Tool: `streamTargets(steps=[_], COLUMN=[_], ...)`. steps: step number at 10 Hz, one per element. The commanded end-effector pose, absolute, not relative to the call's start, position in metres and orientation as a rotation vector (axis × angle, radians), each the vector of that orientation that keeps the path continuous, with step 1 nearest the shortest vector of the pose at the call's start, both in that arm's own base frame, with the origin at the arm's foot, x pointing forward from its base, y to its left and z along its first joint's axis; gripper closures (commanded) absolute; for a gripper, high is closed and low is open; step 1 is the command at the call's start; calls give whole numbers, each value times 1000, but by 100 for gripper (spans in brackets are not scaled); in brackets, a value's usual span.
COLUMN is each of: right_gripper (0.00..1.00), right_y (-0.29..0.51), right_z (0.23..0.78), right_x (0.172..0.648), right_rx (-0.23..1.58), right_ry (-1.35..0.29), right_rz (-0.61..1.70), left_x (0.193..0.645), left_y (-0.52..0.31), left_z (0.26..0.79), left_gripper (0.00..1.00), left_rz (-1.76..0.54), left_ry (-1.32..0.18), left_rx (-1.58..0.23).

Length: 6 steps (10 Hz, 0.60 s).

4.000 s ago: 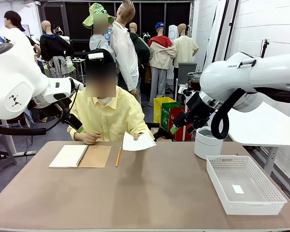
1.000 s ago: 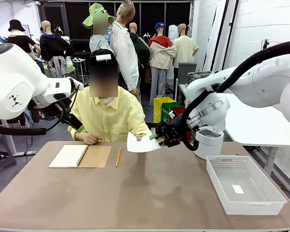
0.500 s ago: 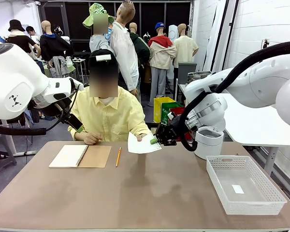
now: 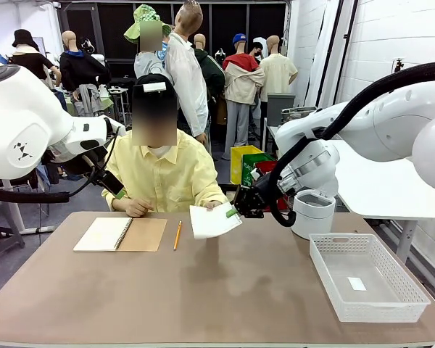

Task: Sort the paper based on its condition.
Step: If a person hands you a paper, place it in the Organizing basket , and if it's crumpled, put it in the Trash can.

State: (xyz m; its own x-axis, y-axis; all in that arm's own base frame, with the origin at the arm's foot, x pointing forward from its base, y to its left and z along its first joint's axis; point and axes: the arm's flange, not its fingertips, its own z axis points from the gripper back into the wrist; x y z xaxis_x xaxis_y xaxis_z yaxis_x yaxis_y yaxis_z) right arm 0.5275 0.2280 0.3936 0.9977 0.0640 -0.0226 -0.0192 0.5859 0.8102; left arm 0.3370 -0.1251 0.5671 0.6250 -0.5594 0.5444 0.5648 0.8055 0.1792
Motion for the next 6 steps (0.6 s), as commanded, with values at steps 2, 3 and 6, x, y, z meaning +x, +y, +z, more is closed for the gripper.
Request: streamTargets(steps=[2, 3, 6], right_gripper=[100, 100, 100], right_y=[216, 203, 160], right_z=[415, 425, 455], right_x=[515, 503, 457], right_rx=[791, 717, 551], right_ry=[45, 29, -15], right_rz=[53, 53, 2], left_x=[337, 337, 337], left_y=[-124, -124, -124], left_z=[568, 568, 568], left_gripper=[0, 0, 0], left_rz=[-645, -645, -645], left_ry=[-623, -623, -623], left_rx=[-9, -9, -9])
